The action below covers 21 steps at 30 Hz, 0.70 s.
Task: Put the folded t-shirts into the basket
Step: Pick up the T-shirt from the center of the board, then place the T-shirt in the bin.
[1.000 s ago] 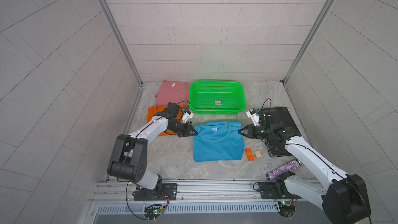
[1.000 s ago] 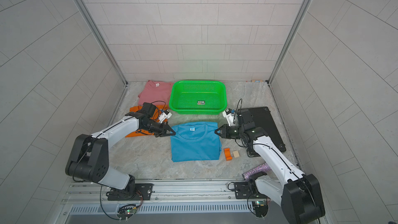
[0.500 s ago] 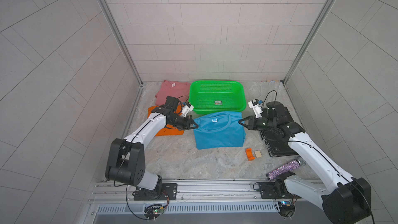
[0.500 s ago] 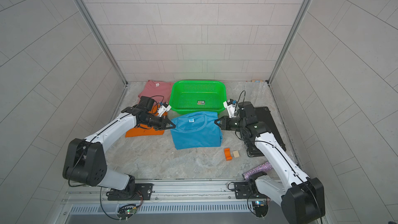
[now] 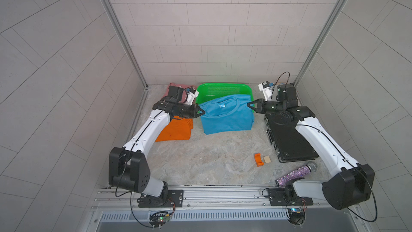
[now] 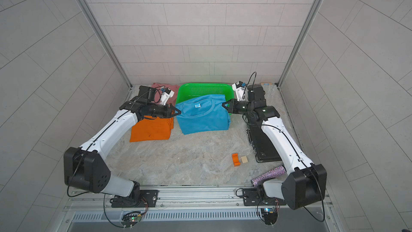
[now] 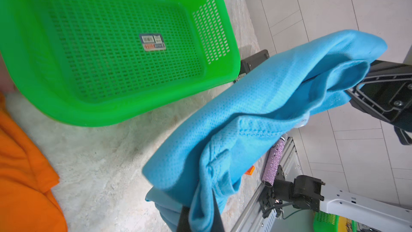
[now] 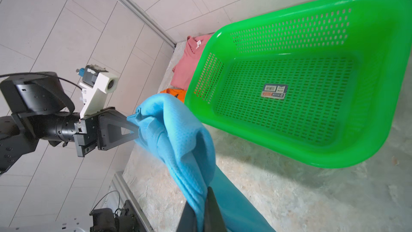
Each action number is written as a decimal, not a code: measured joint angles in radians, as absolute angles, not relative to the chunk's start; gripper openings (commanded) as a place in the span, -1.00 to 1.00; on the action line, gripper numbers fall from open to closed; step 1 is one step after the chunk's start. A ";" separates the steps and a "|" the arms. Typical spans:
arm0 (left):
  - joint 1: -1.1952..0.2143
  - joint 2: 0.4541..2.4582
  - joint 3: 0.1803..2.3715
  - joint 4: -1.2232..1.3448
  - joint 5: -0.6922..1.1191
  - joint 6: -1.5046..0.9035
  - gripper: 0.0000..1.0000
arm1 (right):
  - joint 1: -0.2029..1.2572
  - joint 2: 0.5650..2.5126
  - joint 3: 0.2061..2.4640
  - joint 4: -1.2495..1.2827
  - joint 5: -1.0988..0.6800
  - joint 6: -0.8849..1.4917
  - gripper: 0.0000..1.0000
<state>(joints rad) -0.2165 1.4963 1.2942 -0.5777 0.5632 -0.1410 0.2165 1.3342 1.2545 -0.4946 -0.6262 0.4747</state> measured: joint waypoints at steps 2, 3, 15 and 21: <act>-0.217 1.521 1.335 -0.572 0.545 -0.138 -1.00 | 0.209 1.377 1.295 -0.494 -0.628 0.480 -1.00; -0.217 1.534 1.354 -0.569 0.535 -0.138 -1.00 | 0.208 1.400 1.316 -0.495 -0.629 0.483 -1.00; -0.219 1.758 1.668 -0.567 0.435 -0.082 -1.00 | 0.184 1.673 1.560 -0.449 -0.651 0.537 -1.00; -0.219 1.840 1.748 -0.570 0.393 -0.044 -1.00 | 0.165 1.805 1.675 -0.461 -0.659 0.542 -1.00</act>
<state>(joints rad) -0.2192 1.8397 1.7481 -0.5697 0.3931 -0.0437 0.1646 1.8053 1.6752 -0.4606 -0.6594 0.5423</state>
